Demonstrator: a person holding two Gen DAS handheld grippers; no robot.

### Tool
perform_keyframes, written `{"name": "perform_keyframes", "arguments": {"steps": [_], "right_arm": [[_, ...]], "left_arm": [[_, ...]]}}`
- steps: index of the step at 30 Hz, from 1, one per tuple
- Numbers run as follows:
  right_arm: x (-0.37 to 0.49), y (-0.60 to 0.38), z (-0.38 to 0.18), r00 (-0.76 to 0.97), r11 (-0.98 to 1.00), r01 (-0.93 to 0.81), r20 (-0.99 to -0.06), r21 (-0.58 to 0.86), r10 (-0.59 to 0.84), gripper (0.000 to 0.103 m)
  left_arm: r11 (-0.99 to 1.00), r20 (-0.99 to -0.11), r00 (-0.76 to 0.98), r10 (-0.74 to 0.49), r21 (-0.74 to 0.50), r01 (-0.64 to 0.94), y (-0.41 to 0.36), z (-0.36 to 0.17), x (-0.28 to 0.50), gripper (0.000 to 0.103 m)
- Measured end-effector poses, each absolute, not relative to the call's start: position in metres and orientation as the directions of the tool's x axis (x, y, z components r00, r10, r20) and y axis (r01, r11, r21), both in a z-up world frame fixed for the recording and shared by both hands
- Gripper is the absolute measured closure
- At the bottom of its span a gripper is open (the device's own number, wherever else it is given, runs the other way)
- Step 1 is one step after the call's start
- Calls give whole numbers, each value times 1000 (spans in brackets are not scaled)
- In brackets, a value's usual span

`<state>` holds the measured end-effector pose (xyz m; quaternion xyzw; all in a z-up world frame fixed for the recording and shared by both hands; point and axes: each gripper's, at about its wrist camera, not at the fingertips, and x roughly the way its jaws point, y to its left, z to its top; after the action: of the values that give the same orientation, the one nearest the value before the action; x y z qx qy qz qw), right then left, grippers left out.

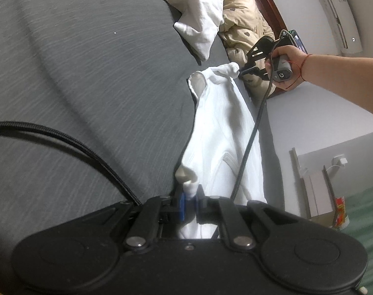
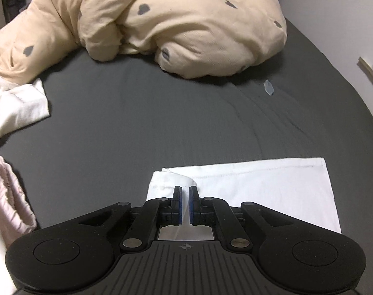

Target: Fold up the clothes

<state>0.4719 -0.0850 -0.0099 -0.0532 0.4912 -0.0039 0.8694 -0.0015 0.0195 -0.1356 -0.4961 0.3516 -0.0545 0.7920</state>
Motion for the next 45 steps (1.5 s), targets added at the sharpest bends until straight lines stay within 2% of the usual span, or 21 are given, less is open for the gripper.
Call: {"name": "perform_keyframes", "arguments": {"steps": [13,18,19,20,21,22,23,29,31,33,35,37,39,45], "right_arm": [[459,-6,0,510,961,-267,-856,-65,84,99],[454,14,-18,482,954,-291,-872,-73,81,97],[453,14,-21,477,953,-291,-876,-81,71,92],[452,14,-25,475,953,-289,-878,-89,62,66],[452,13,-28,479,955,-282,-876,-94,55,30],[451,10,-30,490,958,-271,-871,-97,50,24],[450,9,-32,500,959,-264,-865,-106,42,24],[449,5,-36,541,924,-294,-840,-245,-50,25],[450,4,-38,540,920,-286,-838,-266,-74,34],[450,4,-41,533,917,-283,-841,-280,-92,50],[450,5,-46,531,908,-295,-841,-297,-103,62],[449,6,-50,536,901,-314,-839,-300,-93,70],[450,4,-55,534,896,-328,-841,-299,-85,97],[452,-18,-41,523,930,-322,-852,-177,19,101]], "left_arm": [[518,-504,749,-429,-817,-253,17,-135,-3,93],[519,-504,749,-430,-817,-252,17,-135,-2,93],[519,-504,749,-430,-817,-251,17,-135,-2,93],[520,-504,749,-430,-817,-251,16,-135,-2,93],[520,-504,749,-430,-816,-251,16,-135,-2,93],[520,-505,749,-430,-816,-251,16,-135,-2,93],[521,-505,749,-430,-816,-251,15,-135,-2,93],[530,-507,751,-424,-811,-248,14,-134,-3,93],[534,-506,753,-421,-809,-245,14,-134,-4,93],[539,-506,755,-418,-807,-242,13,-134,-4,93],[546,-507,756,-414,-803,-239,12,-133,-5,93],[555,-510,757,-409,-797,-237,11,-132,-5,95],[573,-514,760,-398,-786,-231,9,-129,-5,96],[675,-519,786,-337,-715,-182,3,-115,-8,96]]}}
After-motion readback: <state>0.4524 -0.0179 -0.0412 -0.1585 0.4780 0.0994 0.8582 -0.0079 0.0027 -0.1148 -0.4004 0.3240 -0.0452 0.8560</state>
